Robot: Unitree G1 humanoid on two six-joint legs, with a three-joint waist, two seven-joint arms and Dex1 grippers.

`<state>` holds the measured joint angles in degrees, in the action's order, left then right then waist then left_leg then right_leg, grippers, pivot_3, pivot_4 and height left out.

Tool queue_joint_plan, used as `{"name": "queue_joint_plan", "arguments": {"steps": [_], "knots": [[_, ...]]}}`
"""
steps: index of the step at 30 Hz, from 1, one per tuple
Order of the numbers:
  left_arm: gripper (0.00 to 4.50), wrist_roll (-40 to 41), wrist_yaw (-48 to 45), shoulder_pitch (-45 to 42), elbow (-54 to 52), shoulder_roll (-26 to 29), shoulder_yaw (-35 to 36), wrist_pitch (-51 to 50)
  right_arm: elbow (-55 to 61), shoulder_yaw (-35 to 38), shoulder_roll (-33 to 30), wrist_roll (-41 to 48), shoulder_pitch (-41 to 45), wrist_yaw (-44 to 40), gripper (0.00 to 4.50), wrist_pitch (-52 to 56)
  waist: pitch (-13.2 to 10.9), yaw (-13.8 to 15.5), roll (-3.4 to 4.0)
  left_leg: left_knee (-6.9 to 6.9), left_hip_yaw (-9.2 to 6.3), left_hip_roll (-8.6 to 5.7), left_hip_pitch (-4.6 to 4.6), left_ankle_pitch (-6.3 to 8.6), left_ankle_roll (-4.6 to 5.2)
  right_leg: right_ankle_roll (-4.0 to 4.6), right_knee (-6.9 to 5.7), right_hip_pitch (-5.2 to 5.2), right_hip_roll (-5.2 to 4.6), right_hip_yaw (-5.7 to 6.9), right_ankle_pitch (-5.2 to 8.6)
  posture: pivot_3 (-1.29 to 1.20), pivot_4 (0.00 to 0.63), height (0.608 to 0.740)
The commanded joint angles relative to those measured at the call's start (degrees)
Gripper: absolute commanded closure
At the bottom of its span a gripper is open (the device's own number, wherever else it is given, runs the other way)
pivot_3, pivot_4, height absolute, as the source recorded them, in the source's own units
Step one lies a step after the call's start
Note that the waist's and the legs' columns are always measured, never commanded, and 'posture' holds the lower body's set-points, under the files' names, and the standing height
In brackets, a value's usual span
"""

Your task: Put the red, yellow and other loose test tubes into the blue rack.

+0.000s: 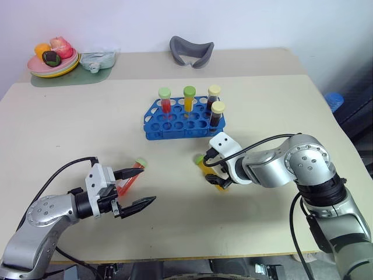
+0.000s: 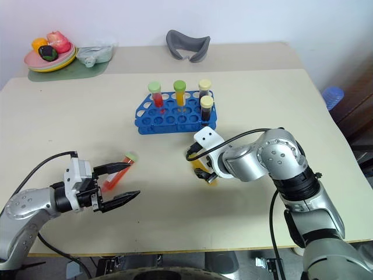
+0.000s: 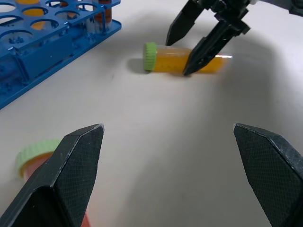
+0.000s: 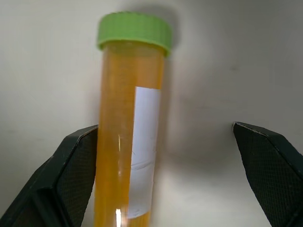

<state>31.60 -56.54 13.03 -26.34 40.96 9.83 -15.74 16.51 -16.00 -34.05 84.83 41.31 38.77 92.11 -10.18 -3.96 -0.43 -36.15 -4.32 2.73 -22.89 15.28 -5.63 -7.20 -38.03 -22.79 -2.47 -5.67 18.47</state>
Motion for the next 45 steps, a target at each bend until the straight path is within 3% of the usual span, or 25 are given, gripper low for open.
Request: {"name": "queue_joint_plan", "arguments": {"steps": [1, 10, 13, 17, 33, 35, 42, 45], "knots": [[0.0, -0.52, -0.68, -0.38, 0.22, -0.37, -0.32, 1.69, -1.78, -1.67, -0.64, 1.21, 0.92, 2.3, 0.06, 0.38, 0.01, -0.01, -0.01, 0.0, 0.0, 0.0, 0.01, 0.0, 0.0, 0.0, 0.0, 0.0, 0.0, 0.0, 0.0, 0.0, 0.15, 0.74], [0.0, -1.16, -1.91, 0.12, 1.02, -1.18, -0.94, 3.11, -3.87, -3.15, -0.89, 3.7, 2.11, 4.25, 0.06, 0.38, 0.02, -0.04, -0.02, 0.0, 0.0, 0.01, 0.02, 0.0, 0.0, 0.0, 0.0, 0.01, 0.01, 0.0, 0.0, 0.0, 0.15, 0.74], [0.0, -1.44, -2.13, 0.43, 1.19, -1.5, -1.06, 3.56, -4.3, -3.55, -1.0, 4.26, 2.52, 4.12, 0.83, 0.38, 0.02, -0.04, -0.02, 0.0, 0.0, 0.01, 0.02, 0.0, 0.0, 0.0, 0.0, 0.01, 0.01, 0.0, 0.0, 0.0, 0.15, 0.74], [0.0, -1.48, -2.17, 0.72, 1.45, -1.73, -1.07, 4.05, -4.74, -3.73, -0.97, 4.3, 3.26, 4.32, 2.74, 0.38, 0.02, -0.01, -0.02, 0.0, 0.0, 0.01, 0.01, 0.0, 0.0, 0.0, 0.0, 0.01, 0.01, 0.0, 0.0, 0.0, 0.15, 0.74], [0.0, -2.07, -2.73, 0.62, 3.18, -1.97, -1.32, 5.72, -5.49, -3.5, -0.33, 5.42, 3.35, 5.98, 2.74, 0.0, 0.03, -0.02, -0.02, 0.01, 0.0, 0.01, 0.01, 0.0, 0.01, 0.01, 0.01, 0.01, 0.01, 0.0, 0.0, 0.0, 0.15, 0.74], [0.0, -2.09, -2.82, 0.49, 3.41, -1.95, -1.34, 5.88, -5.45, -3.48, -0.31, 5.31, 3.45, 6.01, 3.28, 0.02, 0.03, -0.01, -0.03, 0.01, 0.0, 0.01, 0.01, 0.0, 0.01, 0.01, 0.02, 0.01, 0.01, 0.0, 0.0, 0.0, 0.15, 0.74], [0.0, -2.15, -2.79, 0.05, 3.67, -2.04, -1.51, 6.0, -4.87, -3.21, -0.2, 4.69, 4.41, 5.47, 3.28, 0.08, 0.02, -0.01, -0.02, 0.01, 0.0, 0.01, 0.0, 0.0, 0.01, 0.01, 0.02, 0.0, 0.01, 0.0, 0.01, 0.0, 0.15, 0.74], [0.0, -1.88, -1.74, 0.22, 3.29, -2.5, -0.93, 5.76, 0.7, -0.86, 0.85, -0.15, 5.93, 0.37, 3.28, -3.22, 0.01, -0.02, 0.01, 0.01, 0.0, 0.01, -0.01, 0.0, 0.01, 0.01, 0.02, -0.02, 0.01, 0.0, 0.01, 0.0, 0.15, 0.74]]}}
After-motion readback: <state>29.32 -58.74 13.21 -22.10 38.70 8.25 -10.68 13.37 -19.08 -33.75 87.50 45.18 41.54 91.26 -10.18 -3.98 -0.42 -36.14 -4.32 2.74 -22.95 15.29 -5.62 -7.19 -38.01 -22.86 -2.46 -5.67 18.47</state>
